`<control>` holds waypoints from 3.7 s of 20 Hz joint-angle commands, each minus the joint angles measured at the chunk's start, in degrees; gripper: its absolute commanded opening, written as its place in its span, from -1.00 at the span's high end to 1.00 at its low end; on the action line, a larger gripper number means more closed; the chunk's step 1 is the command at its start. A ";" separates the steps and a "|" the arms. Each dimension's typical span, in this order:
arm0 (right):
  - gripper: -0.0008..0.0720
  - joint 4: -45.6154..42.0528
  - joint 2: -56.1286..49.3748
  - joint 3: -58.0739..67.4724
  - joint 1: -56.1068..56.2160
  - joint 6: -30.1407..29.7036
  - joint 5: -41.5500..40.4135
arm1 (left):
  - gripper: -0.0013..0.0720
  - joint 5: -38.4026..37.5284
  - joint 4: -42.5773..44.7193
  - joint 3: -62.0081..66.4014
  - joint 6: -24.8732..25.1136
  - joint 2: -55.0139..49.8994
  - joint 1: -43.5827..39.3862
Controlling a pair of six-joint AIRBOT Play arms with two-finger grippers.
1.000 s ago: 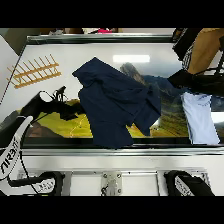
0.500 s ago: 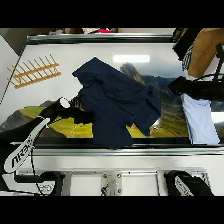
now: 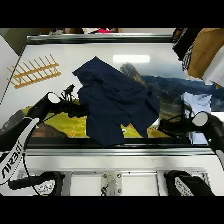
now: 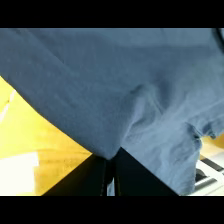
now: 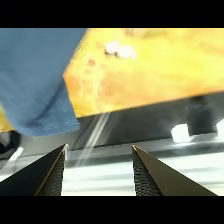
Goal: Fold the clothes and pants, and hang the long-sleeved shirts on hangers.
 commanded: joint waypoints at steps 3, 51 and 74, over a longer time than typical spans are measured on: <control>-0.24 9.27 -4.17 -8.81 6.67 2.03 -13.94 | 0.93 -0.85 0.37 0.09 0.68 0.55 0.52; 0.94 -0.20 11.61 62.58 -20.00 -5.29 -1.46 | 0.93 -14.82 0.79 49.11 -3.26 29.73 24.55; 0.94 -4.87 -44.41 62.47 -5.46 -5.70 -21.40 | 0.92 11.89 -3.58 49.11 1.07 -26.77 16.41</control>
